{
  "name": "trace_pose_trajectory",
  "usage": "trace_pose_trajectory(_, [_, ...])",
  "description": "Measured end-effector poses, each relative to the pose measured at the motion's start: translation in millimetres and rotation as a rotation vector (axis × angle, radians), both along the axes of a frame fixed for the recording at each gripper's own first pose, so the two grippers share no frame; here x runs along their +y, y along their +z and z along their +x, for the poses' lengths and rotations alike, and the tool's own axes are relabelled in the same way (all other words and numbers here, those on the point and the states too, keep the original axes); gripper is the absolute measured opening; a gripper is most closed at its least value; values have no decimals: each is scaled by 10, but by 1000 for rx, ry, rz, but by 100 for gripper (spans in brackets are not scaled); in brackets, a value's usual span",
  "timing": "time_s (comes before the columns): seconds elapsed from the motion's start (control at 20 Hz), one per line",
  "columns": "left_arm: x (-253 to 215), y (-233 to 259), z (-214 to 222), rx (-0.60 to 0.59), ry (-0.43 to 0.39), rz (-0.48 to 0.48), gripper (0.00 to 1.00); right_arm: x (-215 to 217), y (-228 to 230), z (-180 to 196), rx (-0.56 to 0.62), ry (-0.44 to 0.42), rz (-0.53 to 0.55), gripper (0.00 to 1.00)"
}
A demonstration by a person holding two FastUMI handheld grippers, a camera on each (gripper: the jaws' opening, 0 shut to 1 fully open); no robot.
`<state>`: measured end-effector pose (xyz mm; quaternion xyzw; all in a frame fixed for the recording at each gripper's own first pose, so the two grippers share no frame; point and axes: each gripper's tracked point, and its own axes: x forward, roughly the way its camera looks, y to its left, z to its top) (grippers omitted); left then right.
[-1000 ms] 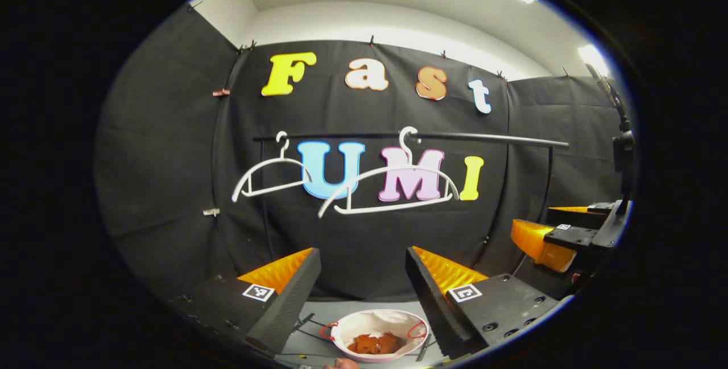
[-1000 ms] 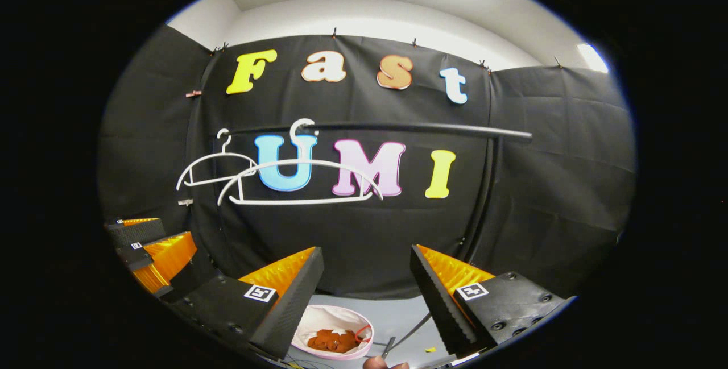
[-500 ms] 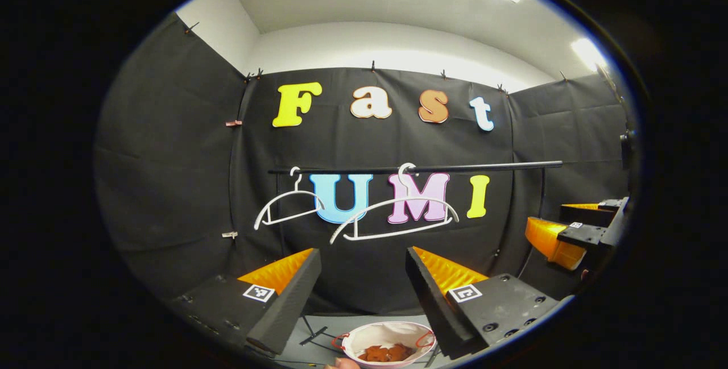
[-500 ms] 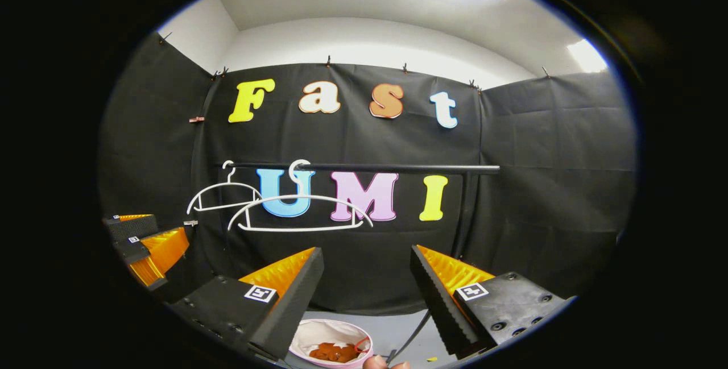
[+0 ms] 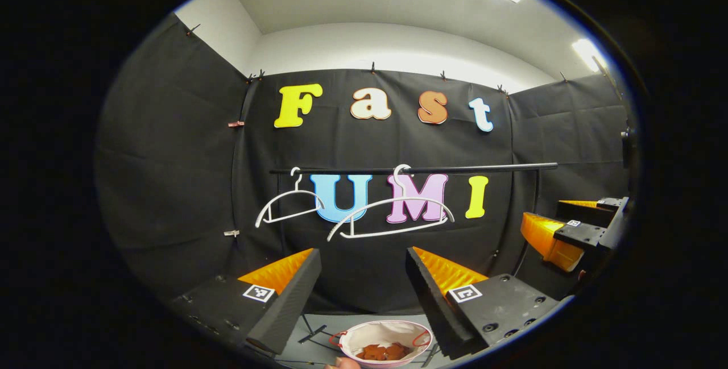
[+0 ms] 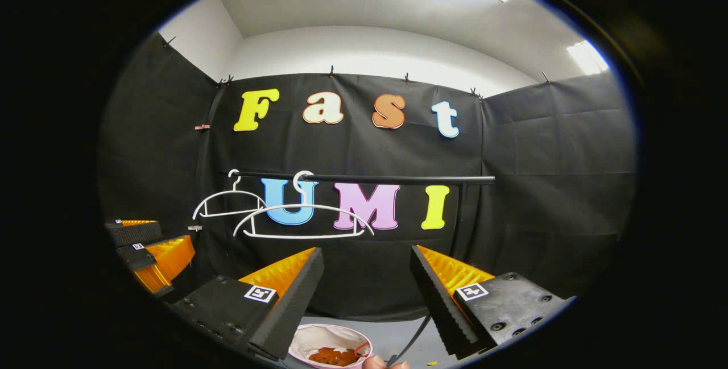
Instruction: Grasp the clothes on the hanger with both hands and then place them into the laundry hamper below.
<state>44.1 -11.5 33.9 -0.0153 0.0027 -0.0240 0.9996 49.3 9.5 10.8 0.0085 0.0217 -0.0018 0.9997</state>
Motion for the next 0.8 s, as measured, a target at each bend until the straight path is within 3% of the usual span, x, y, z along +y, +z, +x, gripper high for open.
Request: trace_pose_trajectory(0.8, [39, -39, -10, 2, 5, 4, 95, 6, -96, -54, 36, 5, 11, 100])
